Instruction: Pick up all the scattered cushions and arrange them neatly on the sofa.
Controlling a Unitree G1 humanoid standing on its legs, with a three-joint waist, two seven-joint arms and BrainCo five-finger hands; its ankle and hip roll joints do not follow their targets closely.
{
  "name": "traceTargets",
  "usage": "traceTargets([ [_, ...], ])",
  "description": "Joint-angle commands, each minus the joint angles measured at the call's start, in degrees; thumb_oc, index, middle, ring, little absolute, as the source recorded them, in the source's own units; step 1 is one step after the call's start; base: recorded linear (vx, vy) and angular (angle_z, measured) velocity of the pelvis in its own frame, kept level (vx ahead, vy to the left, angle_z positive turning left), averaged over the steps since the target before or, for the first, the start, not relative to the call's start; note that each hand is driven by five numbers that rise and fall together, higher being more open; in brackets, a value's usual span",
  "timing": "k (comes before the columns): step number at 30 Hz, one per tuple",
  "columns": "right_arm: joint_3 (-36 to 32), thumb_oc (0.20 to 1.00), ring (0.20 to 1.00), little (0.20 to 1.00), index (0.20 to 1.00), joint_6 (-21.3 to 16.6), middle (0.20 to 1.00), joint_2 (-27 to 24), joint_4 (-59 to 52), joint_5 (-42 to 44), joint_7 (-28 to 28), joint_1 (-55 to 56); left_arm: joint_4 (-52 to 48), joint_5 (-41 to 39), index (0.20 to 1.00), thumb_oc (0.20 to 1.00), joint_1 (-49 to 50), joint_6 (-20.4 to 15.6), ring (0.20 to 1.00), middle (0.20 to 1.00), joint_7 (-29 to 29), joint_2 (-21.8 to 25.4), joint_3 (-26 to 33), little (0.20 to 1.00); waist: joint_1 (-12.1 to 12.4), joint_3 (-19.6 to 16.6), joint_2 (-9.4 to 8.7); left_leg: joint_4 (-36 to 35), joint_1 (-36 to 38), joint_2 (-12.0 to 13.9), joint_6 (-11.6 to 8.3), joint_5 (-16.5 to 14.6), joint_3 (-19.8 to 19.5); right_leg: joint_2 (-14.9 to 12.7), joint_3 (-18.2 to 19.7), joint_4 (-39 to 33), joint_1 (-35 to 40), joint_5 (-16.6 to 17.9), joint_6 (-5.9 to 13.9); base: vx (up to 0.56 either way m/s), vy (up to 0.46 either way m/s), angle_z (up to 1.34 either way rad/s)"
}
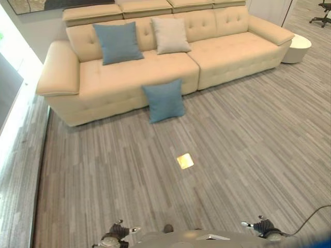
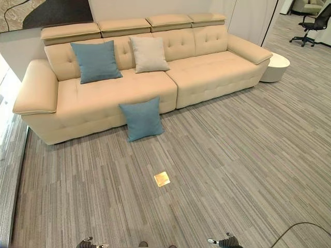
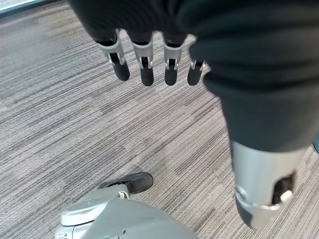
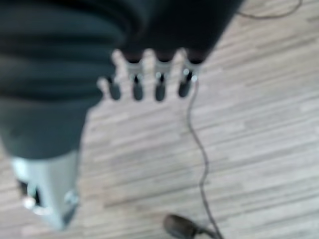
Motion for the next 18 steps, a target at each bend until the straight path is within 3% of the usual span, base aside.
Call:
traceTargets([
  [1,1.33,1.0,1.0,1.0,1.0,-0.1,1.0,-1.57,1.45,-1.67,-0.18,-3.69,3.39,1.18,1.0,1.0,-4.82,-0.28,1.0,1.0,0.2,0.24,-1.0,1.0,1.46,1.45,-0.03,0.49,2.97,2.38,-1.73,-6.29,1.8,-3.73,-0.06,0.65,-0.18,-0.74,6.54,0.0,0.0,0.0],
  [13,2.46,1.0,1.0,1.0,1.0,0.3,1.0,-1.61,0.47,-2.54,-0.19,-5.14,3.27,1.04,1.0,1.0,-5.48,-0.2,1.0,1.0,0.17,0.65,-0.94,1.0,2.42,2.39,-0.72,1.15,2.06,1.69,-0.65,-6.97,2.06,-4.59,0.62,1.56,-1.5,-0.39,7.12,0.0,0.019,-0.04],
  [18,3.43,1.0,1.0,1.0,1.0,0.63,1.0,-1.59,-0.75,-2.79,-0.17,-6.82,2.29,-0.22,1.0,1.0,-6.55,-0.44,1.0,1.0,0.14,1.04,-0.98,1.0,3.32,3.75,-1.21,7.06,-2.28,0.34,0.92,-9.07,1.96,-6.06,1.76,6.27,-5.72,-0.84,7.6,-0.04,0.089,-0.18],
])
